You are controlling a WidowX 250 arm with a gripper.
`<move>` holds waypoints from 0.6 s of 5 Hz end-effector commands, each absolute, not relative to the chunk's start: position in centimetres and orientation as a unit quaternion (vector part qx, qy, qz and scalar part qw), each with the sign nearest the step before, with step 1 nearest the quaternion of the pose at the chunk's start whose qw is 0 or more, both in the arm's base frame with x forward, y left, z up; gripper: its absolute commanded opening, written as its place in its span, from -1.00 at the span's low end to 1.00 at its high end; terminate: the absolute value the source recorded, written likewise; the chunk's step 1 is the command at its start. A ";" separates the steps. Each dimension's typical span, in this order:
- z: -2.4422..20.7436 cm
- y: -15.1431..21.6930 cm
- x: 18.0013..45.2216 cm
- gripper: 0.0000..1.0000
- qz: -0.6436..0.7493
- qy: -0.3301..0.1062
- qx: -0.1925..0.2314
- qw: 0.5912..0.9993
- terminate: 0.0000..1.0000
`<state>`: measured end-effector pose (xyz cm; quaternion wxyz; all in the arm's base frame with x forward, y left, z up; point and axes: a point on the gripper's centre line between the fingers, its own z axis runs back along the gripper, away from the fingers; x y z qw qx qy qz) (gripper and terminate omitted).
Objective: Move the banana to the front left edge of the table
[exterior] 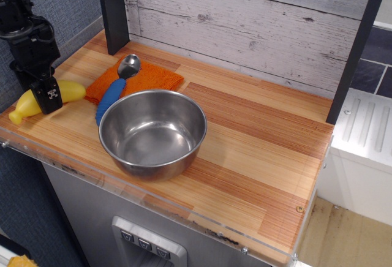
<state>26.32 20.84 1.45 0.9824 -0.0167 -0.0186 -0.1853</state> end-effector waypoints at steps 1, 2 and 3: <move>8.8 20.8 25.9 1.00 -0.130 -0.053 0.034 0.990 -1.00; 13.8 18.2 24.5 1.00 -0.006 -0.069 0.077 0.995 -1.00; 15.5 15.5 26.1 1.00 0.019 -0.054 0.052 0.997 -1.00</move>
